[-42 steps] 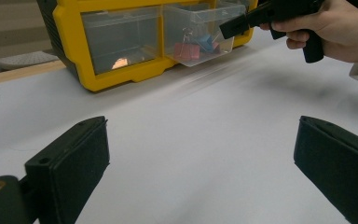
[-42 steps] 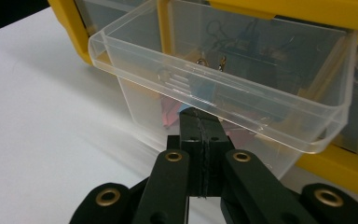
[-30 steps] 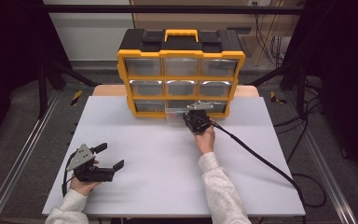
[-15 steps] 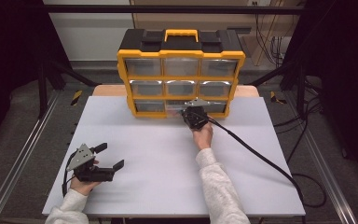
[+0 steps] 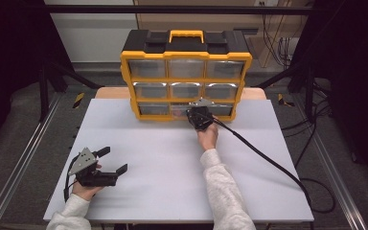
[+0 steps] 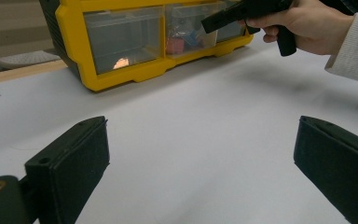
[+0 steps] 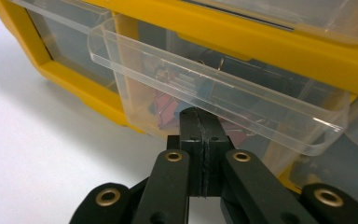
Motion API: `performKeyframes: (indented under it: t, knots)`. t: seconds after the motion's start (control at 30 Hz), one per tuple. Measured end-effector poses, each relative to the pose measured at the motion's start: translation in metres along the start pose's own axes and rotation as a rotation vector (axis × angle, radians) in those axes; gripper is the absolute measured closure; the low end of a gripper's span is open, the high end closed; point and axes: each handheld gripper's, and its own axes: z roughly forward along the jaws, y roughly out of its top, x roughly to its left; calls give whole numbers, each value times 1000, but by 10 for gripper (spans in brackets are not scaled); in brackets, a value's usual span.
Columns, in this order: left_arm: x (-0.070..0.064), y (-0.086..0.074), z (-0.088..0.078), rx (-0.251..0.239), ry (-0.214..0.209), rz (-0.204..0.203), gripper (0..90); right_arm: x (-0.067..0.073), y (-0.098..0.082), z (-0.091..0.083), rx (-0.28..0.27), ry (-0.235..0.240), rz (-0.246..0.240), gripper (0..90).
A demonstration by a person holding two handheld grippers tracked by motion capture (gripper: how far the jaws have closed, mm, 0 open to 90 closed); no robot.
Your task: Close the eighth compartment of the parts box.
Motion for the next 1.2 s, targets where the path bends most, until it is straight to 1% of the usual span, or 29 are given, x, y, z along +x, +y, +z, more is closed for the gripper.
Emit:
performKeyframes:
  t: [0.13,0.2,0.53,0.57,0.8,0.87,1.0,1.07,1.13,1.2]
  knots:
    - [-1,0,1,1,-1,2,28,-2,1,2,4,-10,-3,900]
    - [-1,0,0,1,-2,0,28,-3,1,4,8,-15,9,900]
    - [-1,0,1,2,-3,-1,28,-8,0,10,24,-29,26,900]
    - [-1,0,0,1,-3,-1,28,-8,0,11,22,-33,19,900]
    - [-1,0,0,1,-4,0,28,-9,-1,12,28,-41,24,900]
    - [-1,0,0,-2,-4,-1,28,-7,-1,9,34,-33,20,898]
    - [-1,0,-1,-6,-4,-2,28,0,0,-4,23,-8,-23,824]
    - [-2,1,-1,-4,-5,3,28,4,2,-14,-1,24,-33,786]
    - [-2,1,0,-2,-8,4,29,7,2,-25,-14,59,-15,733]
    - [-2,0,1,1,-8,4,28,9,2,-36,-35,73,-21,680]
